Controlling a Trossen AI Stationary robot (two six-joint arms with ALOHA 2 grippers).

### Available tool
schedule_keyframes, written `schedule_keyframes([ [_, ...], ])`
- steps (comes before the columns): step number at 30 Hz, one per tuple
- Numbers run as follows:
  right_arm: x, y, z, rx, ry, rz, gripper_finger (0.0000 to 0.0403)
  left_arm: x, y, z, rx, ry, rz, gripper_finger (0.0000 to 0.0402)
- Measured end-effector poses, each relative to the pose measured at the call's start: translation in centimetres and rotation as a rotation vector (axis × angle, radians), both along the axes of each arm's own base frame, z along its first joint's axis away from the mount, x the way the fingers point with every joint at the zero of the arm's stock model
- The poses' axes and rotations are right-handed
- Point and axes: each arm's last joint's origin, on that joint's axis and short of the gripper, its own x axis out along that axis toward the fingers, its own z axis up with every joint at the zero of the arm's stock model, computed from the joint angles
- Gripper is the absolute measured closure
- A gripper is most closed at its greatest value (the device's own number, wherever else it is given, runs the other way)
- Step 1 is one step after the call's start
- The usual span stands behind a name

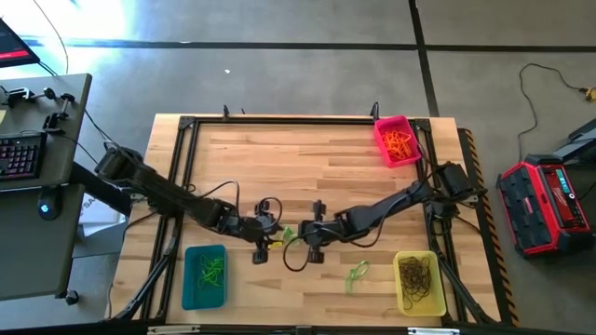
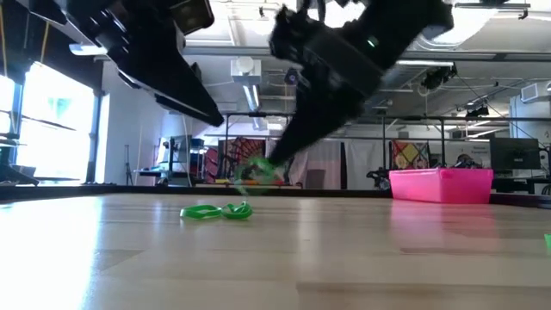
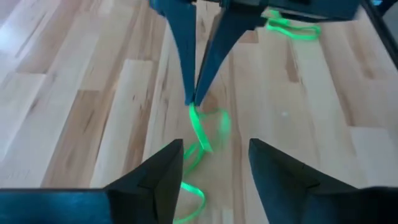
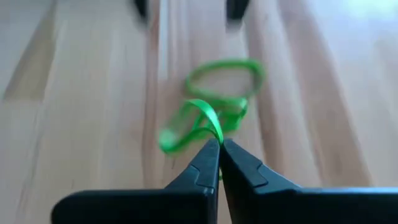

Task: Sort rubber bands into baskets
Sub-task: Put the green rubber band into the blue bin

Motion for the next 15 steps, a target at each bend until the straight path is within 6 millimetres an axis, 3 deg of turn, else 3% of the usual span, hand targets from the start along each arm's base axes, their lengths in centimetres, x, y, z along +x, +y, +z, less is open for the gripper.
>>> schedule_keyframes([
  [9, 1.7, 0.7, 3.1, -0.001, -0.103, -0.003, 0.0402, 1.8, -0.7, 0.0, 0.014, -0.012, 0.017, 0.0173],
  [15, 1.7, 1.1, 3.3, 0.0, -0.117, 0.004, 0.0402, 1.9, -0.7, -0.4, 0.015, 0.033, 0.017, 0.0194],
])
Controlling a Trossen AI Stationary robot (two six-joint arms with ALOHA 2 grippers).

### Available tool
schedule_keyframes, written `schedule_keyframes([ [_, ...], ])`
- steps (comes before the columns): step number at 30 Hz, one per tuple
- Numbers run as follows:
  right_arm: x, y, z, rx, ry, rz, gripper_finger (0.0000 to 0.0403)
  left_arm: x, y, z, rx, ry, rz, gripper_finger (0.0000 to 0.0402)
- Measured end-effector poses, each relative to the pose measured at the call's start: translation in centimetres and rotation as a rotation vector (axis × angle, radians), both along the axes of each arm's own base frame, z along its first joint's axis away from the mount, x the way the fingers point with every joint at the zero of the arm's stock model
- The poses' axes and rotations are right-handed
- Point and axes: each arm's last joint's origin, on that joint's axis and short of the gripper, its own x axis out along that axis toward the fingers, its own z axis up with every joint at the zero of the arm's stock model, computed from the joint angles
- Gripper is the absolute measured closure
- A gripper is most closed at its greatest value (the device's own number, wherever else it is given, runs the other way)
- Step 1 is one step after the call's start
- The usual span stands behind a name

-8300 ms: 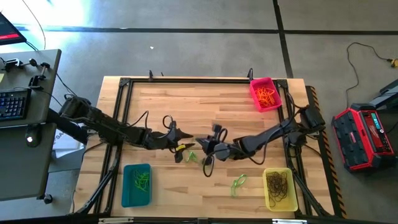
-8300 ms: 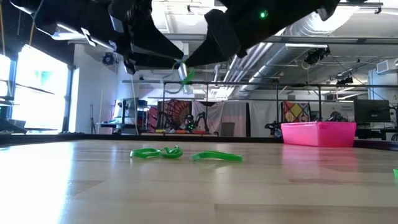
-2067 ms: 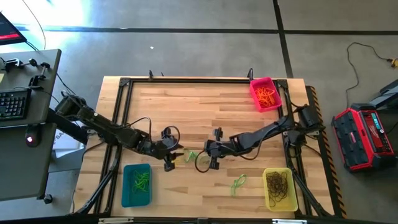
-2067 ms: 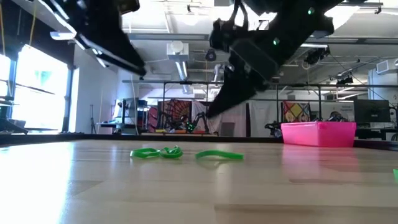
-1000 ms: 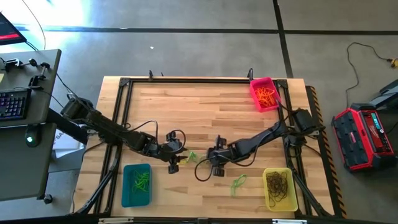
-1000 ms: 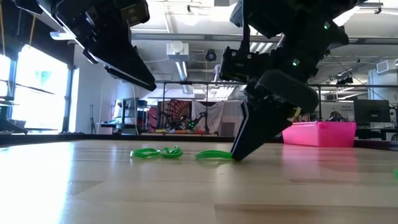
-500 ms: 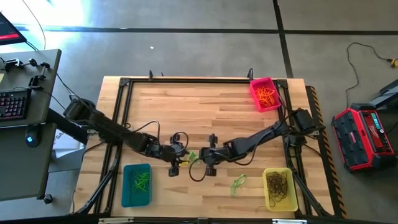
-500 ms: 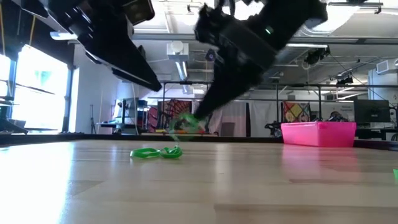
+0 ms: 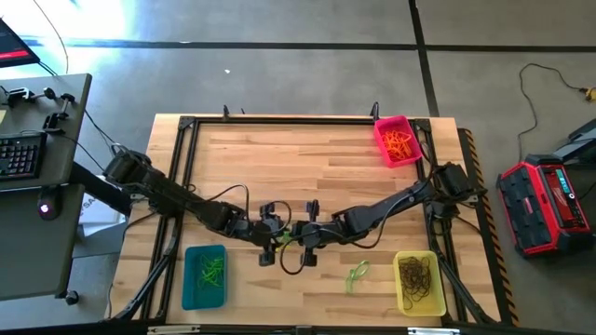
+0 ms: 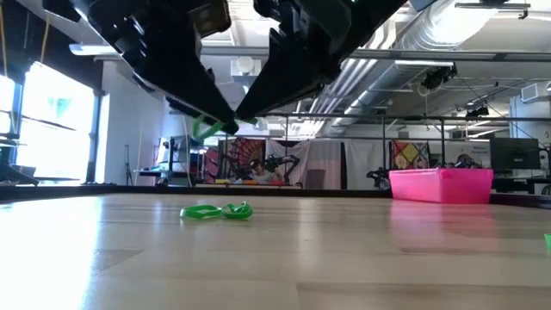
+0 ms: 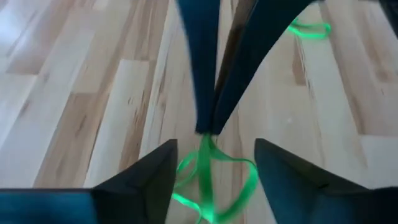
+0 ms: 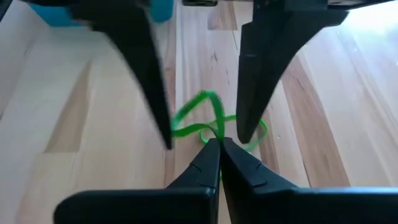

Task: Sort rubber bands into baskets
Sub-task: Put the green rubber band into the blue bin

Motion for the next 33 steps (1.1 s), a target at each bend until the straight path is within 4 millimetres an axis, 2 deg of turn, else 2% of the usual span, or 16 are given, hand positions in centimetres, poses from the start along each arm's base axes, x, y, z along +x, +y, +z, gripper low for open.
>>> schedule_keyframes([
  [3, -0.1, 0.3, 0.0, -0.013, -0.006, -0.003, 0.0402, -0.4, 0.2, -0.4, 0.007, 0.058, 0.017, 0.0241],
  [9, -0.2, 0.8, 0.1, -0.042, -0.027, -0.006, 0.0402, -0.7, 0.3, -0.6, 0.008, 0.105, 0.004, 0.0376],
  [10, -0.2, 0.9, 0.1, -0.041, -0.026, -0.002, 0.04, -0.8, 0.3, -0.7, 0.015, 0.116, 0.0, 0.0388],
  [13, -0.3, 1.1, 0.1, -0.045, -0.028, 0.001, 0.0381, -1.1, 0.4, -0.8, 0.024, 0.149, -0.005, 0.0391],
  [16, -0.3, 1.2, 0.2, -0.062, -0.033, -0.014, 0.0344, -1.3, 0.3, -0.7, 0.033, 0.186, -0.007, 0.0397],
  [24, -0.4, 1.1, 0.2, -0.061, -0.045, -0.077, 0.0233, -2.3, -1.7, 1.8, 0.066, 0.356, -0.139, 0.0401],
  [28, -0.4, 1.1, 0.1, -0.065, -0.036, -0.077, 0.0209, -4.0, -3.7, 3.4, 0.031, 0.507, -0.237, 0.0401],
  [33, -0.5, 1.1, 0.1, -0.066, -0.033, -0.077, 0.0206, -6.6, -6.1, 4.8, -0.038, 0.684, -0.263, 0.0401],
])
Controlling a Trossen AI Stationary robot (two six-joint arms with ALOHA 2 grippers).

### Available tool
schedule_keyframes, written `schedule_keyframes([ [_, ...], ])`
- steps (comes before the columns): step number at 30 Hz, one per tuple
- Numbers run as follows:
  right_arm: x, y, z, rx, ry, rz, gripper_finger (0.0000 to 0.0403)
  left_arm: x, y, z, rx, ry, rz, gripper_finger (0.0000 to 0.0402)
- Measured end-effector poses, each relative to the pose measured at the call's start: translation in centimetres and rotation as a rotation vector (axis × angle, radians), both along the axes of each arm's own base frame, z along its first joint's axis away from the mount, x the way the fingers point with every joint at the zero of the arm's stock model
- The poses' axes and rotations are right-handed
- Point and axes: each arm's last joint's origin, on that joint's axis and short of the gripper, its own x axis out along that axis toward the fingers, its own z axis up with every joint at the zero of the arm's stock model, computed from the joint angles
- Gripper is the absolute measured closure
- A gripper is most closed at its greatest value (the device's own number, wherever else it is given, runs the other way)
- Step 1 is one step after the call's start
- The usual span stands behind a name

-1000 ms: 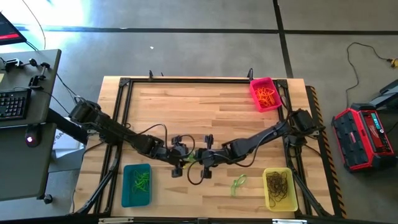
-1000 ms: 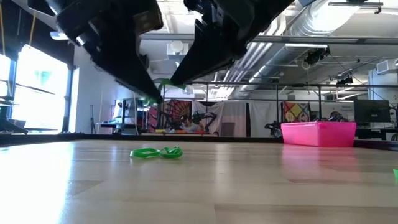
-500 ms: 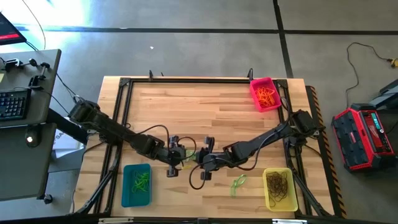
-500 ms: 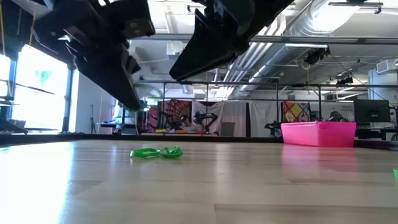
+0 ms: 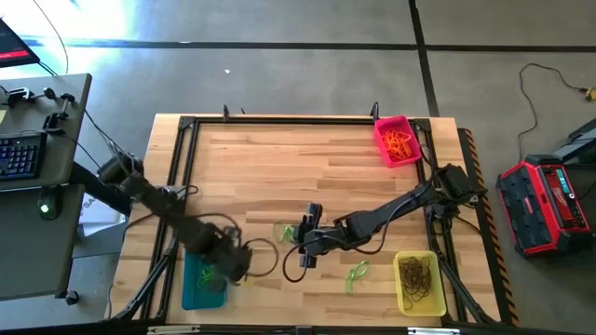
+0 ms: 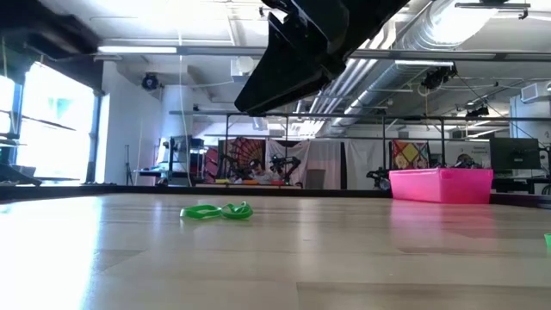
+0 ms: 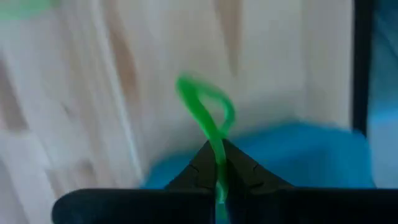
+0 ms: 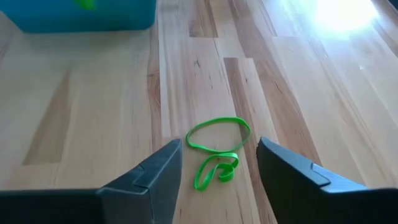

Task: Sort rubber bands into baskets
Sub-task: Put the green rubber band into the blue bin

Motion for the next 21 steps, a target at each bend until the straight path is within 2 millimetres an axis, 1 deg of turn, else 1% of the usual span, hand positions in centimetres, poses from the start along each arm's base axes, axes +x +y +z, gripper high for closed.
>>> schedule_keyframes([
  [2, 0.0, -0.1, 0.0, 0.0, 0.0, -0.001, 0.0206, -1.4, -1.0, 0.2, -0.012, 0.056, -0.015, 0.0401],
  [5, 0.0, -0.1, 0.0, 0.0, -0.001, -0.003, 0.0206, -3.0, -2.6, 0.3, -0.044, 0.083, -0.025, 0.0401],
  [11, 0.0, -0.1, 0.0, 0.0, -0.001, -0.003, 0.0206, -5.9, -4.7, -0.4, -0.067, 0.158, 0.025, 0.0401],
  [14, 0.1, -0.1, 0.0, -0.005, -0.005, -0.01, 0.0206, -7.0, -5.3, -1.3, -0.072, 0.175, 0.042, 0.0401],
  [16, 0.1, -0.2, 0.1, -0.026, -0.016, -0.034, 0.0206, -7.5, -5.6, -2.3, -0.099, 0.186, 0.046, 0.0401],
  [19, 0.1, -0.3, 0.1, -0.043, -0.023, -0.053, 0.0206, -8.1, -5.3, -3.9, -0.102, 0.2, 0.068, 0.0401],
  [21, 0.1, -0.5, 0.1, -0.042, -0.025, -0.057, 0.0206, -8.4, -4.9, -4.6, -0.077, 0.214, 0.091, 0.0401],
])
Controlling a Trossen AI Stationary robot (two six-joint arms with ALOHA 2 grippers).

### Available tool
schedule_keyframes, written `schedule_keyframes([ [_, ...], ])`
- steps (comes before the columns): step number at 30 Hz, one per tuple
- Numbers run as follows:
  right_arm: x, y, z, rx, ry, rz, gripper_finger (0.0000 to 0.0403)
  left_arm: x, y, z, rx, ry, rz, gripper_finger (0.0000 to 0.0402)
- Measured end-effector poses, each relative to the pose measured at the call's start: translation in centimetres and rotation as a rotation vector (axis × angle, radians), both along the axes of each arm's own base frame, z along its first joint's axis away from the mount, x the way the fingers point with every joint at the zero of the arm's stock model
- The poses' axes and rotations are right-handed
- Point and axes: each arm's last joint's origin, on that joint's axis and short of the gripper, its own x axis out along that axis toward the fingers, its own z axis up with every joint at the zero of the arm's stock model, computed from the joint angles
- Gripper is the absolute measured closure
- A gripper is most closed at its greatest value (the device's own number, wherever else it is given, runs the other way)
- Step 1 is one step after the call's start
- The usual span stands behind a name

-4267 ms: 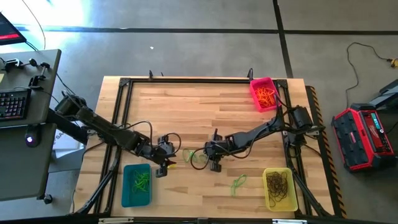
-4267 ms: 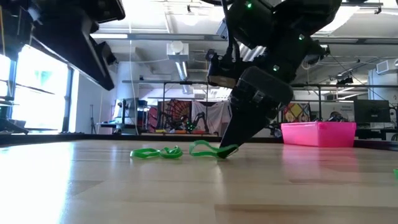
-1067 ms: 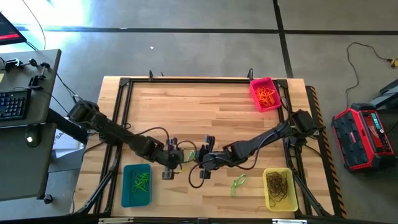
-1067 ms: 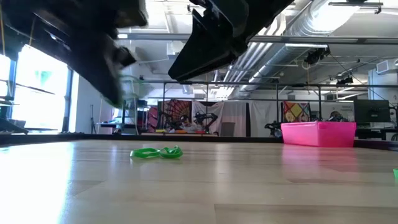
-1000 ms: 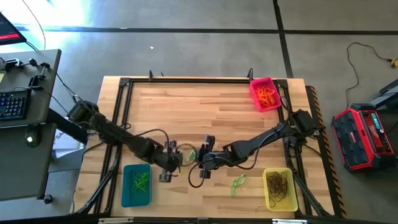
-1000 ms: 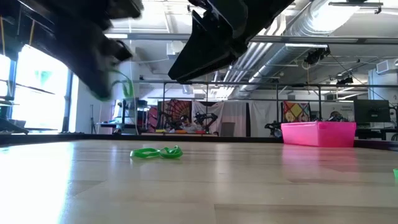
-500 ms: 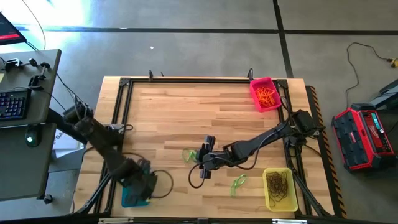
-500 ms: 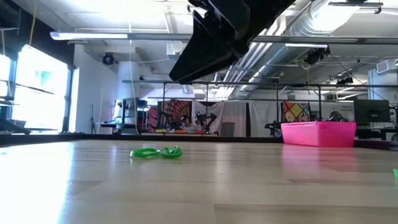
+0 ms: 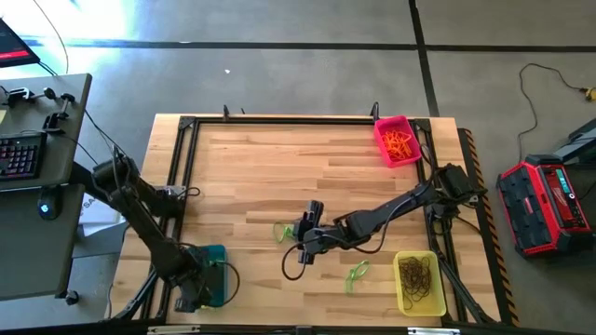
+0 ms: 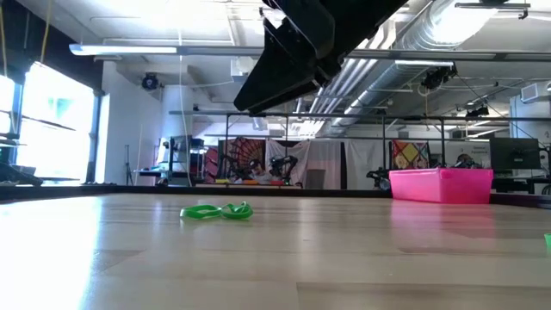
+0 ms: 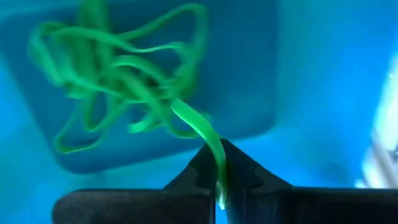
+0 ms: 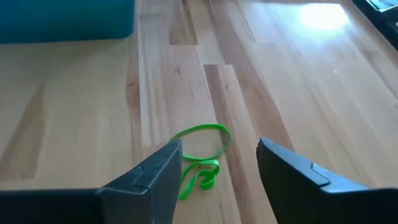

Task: Sort rubber bands into baskets
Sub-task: Put the green rubber band into the blue bin

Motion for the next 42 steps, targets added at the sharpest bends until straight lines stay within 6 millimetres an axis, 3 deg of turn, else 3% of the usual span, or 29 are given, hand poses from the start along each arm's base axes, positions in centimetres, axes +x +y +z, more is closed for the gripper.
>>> schedule_keyframes([
  [7, 0.6, -1.3, -0.6, 0.102, 0.042, 0.06, 0.0206, -0.1, 0.6, -0.7, 0.059, -0.012, 0.065, 0.0372],
  [13, 1.7, -3.2, -3.2, 0.156, 0.123, 0.079, 0.0206, -0.1, 0.7, -0.4, 0.047, 0.0, 0.122, 0.0306],
  [19, 2.1, -4.3, -5.3, 0.184, 0.175, 0.023, 0.0206, -0.5, 1.1, 1.2, -0.004, -0.039, 0.134, 0.0263],
  [27, 2.2, -4.3, -6.9, 0.272, 0.23, 0.04, 0.021, -0.4, 2.6, 4.2, -0.01, -0.303, 0.13, 0.0269],
  [32, 2.3, -4.5, -7.6, 0.29, 0.243, 0.024, 0.0259, 0.5, 3.6, 4.6, 0.039, -0.396, 0.133, 0.0282],
  [38, 2.2, -4.0, -7.3, 0.236, 0.238, 0.054, 0.0379, 2.3, 4.5, 4.8, 0.094, -0.516, 0.092, 0.0299],
  [42, 1.9, -3.1, -6.2, 0.208, 0.212, 0.074, 0.0388, 4.1, 5.3, 5.3, 0.107, -0.634, 0.127, 0.0305],
])
